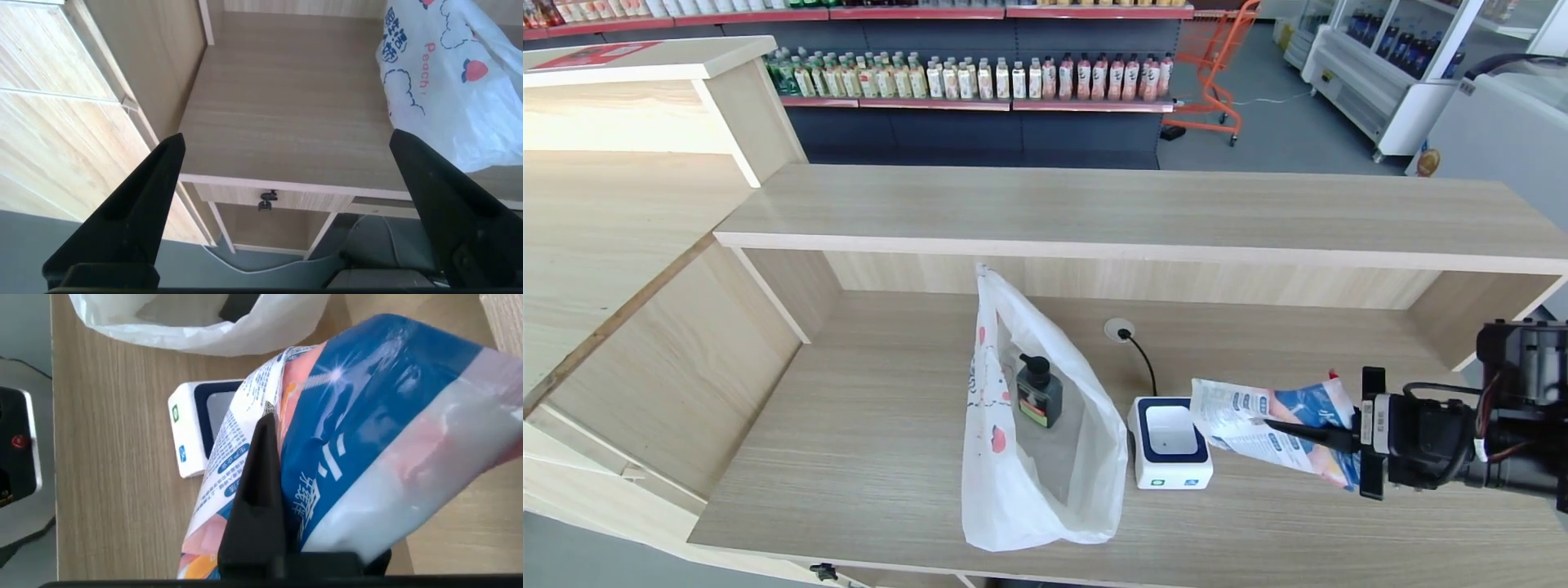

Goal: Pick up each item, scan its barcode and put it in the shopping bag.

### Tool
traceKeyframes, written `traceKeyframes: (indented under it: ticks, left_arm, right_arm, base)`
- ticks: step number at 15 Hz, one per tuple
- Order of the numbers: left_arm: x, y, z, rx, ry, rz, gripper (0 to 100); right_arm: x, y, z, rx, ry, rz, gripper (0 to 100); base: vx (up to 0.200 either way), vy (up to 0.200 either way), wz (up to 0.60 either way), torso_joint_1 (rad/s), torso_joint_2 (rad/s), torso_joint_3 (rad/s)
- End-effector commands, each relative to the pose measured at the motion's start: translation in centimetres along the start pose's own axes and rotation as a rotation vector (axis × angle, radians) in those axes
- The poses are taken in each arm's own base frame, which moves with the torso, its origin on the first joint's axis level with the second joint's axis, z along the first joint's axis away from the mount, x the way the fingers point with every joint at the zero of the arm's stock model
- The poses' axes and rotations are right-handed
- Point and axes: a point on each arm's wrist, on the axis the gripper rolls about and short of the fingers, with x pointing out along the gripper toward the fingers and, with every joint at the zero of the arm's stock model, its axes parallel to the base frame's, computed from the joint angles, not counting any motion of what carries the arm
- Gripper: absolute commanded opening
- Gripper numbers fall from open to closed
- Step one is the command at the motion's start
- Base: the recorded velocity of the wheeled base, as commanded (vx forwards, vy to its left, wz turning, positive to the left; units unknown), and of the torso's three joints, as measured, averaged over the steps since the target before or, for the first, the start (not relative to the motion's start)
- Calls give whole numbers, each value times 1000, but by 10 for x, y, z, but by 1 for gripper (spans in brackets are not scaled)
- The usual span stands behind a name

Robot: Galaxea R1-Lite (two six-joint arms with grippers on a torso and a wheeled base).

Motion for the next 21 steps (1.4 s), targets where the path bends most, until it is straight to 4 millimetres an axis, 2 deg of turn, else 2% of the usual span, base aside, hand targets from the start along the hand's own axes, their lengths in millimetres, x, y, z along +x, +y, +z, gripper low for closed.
traceKeyframes:
  ticks: [1,5,10,17,21]
  left_arm:
    - [0,0,0,0,0,1,100]
    - [0,0,0,0,0,1,100]
    - [0,0,0,0,0,1,100]
    - [0,0,0,0,0,1,100]
    - [0,0,0,0,0,1,100]
  right_arm:
    - [20,6,-19,-23,-30,61,0]
    - [40,12,-34,-100,-79,120,0]
    - [62,-2,-49,-203,-105,75,0]
    - [90,-5,-62,-191,-190,100,0]
    - [92,-9,-59,-154,-197,96,0]
  base:
    - [0,0,0,0,0,0]
    - [0,0,0,0,0,0]
    - [0,0,0,0,0,0]
    - [0,0,0,0,0,0]
    - [0,0,0,0,0,0]
